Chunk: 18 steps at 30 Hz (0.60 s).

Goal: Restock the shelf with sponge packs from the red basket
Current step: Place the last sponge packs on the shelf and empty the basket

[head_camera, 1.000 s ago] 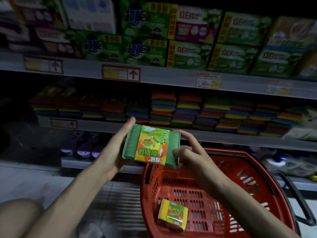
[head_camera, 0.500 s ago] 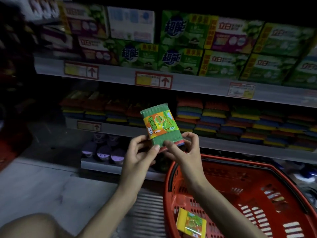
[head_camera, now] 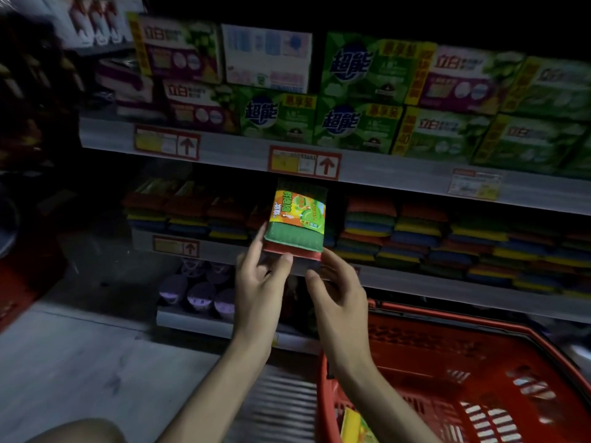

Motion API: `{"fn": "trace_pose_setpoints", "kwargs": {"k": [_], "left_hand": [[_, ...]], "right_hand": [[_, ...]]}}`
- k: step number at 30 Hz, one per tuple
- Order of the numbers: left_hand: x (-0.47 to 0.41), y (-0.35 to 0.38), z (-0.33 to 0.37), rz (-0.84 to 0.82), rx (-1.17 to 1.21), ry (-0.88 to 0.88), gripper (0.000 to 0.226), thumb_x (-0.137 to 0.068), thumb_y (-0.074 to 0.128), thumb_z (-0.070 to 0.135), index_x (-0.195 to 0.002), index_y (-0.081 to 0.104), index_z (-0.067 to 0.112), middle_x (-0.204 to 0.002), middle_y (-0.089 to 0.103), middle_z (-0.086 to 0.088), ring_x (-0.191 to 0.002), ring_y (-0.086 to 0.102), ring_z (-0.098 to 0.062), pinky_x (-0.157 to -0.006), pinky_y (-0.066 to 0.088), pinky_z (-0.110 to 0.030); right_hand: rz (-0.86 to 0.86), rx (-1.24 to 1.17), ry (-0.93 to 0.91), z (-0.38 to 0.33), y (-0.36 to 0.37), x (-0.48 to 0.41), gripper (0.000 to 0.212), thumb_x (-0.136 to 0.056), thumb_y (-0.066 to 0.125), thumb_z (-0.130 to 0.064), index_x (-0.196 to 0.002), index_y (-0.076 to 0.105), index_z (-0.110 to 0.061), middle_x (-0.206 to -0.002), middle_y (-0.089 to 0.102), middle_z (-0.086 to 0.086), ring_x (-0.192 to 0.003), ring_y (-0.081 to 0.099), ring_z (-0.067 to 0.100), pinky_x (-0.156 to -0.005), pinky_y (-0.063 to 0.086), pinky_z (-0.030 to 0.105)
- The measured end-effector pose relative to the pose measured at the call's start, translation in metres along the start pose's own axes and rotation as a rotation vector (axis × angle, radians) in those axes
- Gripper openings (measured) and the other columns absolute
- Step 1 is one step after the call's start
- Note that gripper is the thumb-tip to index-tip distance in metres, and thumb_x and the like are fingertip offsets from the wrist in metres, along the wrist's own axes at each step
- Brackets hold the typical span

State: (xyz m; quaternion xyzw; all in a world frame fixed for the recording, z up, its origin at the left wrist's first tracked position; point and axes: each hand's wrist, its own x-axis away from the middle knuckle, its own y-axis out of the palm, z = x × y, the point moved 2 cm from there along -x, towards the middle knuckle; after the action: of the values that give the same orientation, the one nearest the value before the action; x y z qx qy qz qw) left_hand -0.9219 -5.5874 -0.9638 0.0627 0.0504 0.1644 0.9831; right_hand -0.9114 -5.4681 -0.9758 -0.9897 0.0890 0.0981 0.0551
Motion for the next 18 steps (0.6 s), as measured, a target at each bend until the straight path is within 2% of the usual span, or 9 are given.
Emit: {"fn": "trace_pose_setpoints", "kwargs": {"k": [3, 8, 10, 12, 13, 14, 16, 18], "left_hand": [[-0.004, 0.005, 0.005, 0.002, 0.067, 0.022, 0.05, -0.1, 0.058, 0.003, -0.144, 0.055, 0.027, -0.115, 0.075, 0.017, -0.099, 0.069, 0.007, -0.079, 0.05, -0.008], [-0.018, 0.011, 0.001, -0.009, 0.065, -0.001, 0.043, -0.099, 0.061, 0.005, -0.134, 0.059, 0.029, -0.104, 0.077, 0.02, -0.098, 0.07, 0.006, -0.079, 0.053, -0.011], [-0.024, 0.013, -0.002, 0.002, 0.08, -0.026, 0.037, -0.098, 0.061, 0.004, -0.13, 0.058, 0.023, -0.108, 0.076, 0.011, -0.099, 0.07, 0.003, -0.081, 0.054, -0.013], [-0.029, 0.016, -0.005, 0.001, 0.089, -0.035, 0.034, -0.097, 0.062, 0.001, -0.128, 0.057, 0.014, -0.116, 0.073, 0.002, -0.102, 0.069, -0.001, -0.085, 0.054, -0.015], [-0.03, 0.018, -0.005, -0.002, 0.085, -0.035, 0.033, -0.097, 0.062, 0.0, -0.127, 0.058, 0.013, -0.118, 0.072, 0.0, -0.103, 0.069, -0.002, -0.087, 0.054, -0.017], [-0.031, 0.02, -0.006, -0.001, 0.084, -0.035, 0.034, -0.096, 0.062, -0.001, -0.127, 0.058, 0.013, -0.119, 0.072, -0.001, -0.107, 0.069, -0.004, -0.09, 0.054, -0.018], [-0.032, 0.023, -0.007, 0.0, 0.089, -0.037, 0.036, -0.096, 0.062, -0.003, -0.126, 0.06, 0.016, -0.12, 0.07, 0.005, -0.111, 0.068, -0.003, -0.094, 0.052, -0.017], [-0.032, 0.025, -0.005, -0.013, 0.071, -0.042, 0.038, -0.097, 0.062, 0.0, -0.129, 0.06, 0.021, -0.117, 0.066, 0.018, -0.108, 0.064, 0.008, -0.087, 0.049, -0.005]], "right_hand": [[0.009, -0.04, 0.005, 0.0, 0.003, -0.002, 0.041, -0.099, 0.064, -0.016, -0.137, 0.062, -0.033, -0.13, 0.065, -0.018, -0.123, 0.06, 0.0, -0.107, 0.051, 0.034], [0.023, -0.047, 0.049, 0.003, 0.002, -0.013, 0.046, -0.098, 0.063, -0.011, -0.141, 0.061, -0.029, -0.129, 0.068, -0.015, -0.12, 0.063, -0.001, -0.104, 0.053, 0.033], [0.023, -0.04, 0.077, 0.0, -0.002, -0.019, 0.045, -0.098, 0.061, -0.007, -0.133, 0.063, -0.036, -0.111, 0.074, -0.022, -0.102, 0.069, -0.001, -0.085, 0.059, 0.024], [0.021, -0.039, 0.102, -0.005, -0.005, -0.023, 0.05, -0.099, 0.058, -0.002, -0.121, 0.06, -0.047, -0.088, 0.073, -0.031, -0.082, 0.071, 0.007, -0.065, 0.055, 0.028], [0.023, -0.037, 0.114, -0.005, -0.006, -0.024, 0.052, -0.099, 0.056, -0.001, -0.118, 0.058, -0.05, -0.084, 0.072, -0.032, -0.071, 0.068, 0.015, -0.059, 0.051, 0.029], [0.029, -0.046, 0.124, -0.005, -0.006, -0.025, 0.054, -0.099, 0.056, 0.0, -0.118, 0.057, -0.051, -0.086, 0.073, -0.031, -0.064, 0.062, 0.019, -0.056, 0.046, 0.032], [0.039, -0.079, 0.137, -0.001, -0.006, -0.028, 0.055, -0.098, 0.055, 0.0, -0.127, 0.061, -0.046, -0.1, 0.076, -0.025, -0.063, 0.055, 0.02, -0.057, 0.044, 0.036], [0.037, -0.091, 0.142, 0.002, -0.005, -0.031, 0.055, -0.096, 0.055, 0.002, -0.138, 0.062, -0.034, -0.113, 0.075, -0.02, -0.071, 0.061, 0.019, -0.061, 0.049, 0.035]]}}
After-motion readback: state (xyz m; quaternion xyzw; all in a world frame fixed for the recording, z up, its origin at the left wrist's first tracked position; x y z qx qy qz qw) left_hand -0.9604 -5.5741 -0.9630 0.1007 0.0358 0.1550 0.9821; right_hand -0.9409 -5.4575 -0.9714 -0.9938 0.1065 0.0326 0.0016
